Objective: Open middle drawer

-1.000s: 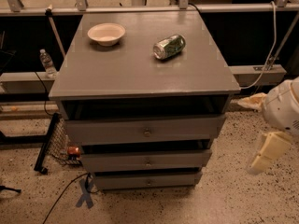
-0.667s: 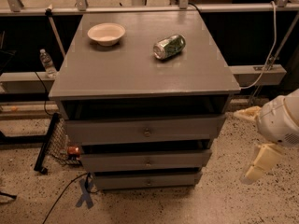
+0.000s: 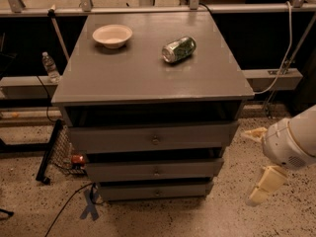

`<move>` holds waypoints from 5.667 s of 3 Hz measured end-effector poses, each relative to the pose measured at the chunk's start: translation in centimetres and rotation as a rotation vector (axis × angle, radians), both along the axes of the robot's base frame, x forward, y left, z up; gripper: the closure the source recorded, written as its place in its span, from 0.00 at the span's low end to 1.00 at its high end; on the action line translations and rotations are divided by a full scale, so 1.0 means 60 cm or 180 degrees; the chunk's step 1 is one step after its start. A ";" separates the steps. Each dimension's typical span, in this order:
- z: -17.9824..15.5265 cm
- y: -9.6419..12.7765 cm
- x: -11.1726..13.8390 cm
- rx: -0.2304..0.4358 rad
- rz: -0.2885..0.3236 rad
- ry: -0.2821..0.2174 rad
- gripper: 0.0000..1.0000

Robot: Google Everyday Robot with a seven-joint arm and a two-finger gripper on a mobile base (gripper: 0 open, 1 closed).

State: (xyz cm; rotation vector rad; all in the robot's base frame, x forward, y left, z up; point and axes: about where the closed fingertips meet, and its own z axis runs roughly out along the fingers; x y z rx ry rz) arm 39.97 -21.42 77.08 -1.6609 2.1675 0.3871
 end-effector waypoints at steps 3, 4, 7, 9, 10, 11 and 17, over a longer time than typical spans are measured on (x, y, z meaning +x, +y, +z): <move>-0.135 -0.030 0.033 0.0056 0.0087 0.0077 0.00; -0.200 -0.032 0.044 0.0013 0.0129 0.0124 0.00; -0.304 -0.001 0.067 0.0050 0.0281 0.0136 0.00; -0.380 0.067 0.114 0.0142 0.0490 -0.0112 0.00; -0.412 0.099 0.138 0.0256 0.0595 -0.0181 0.00; -0.412 0.099 0.138 0.0256 0.0595 -0.0181 0.00; -0.563 0.169 0.274 -0.0070 0.0784 -0.0645 0.00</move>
Offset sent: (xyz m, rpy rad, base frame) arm 0.0247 -0.0300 -0.0883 0.0580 0.0154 0.0223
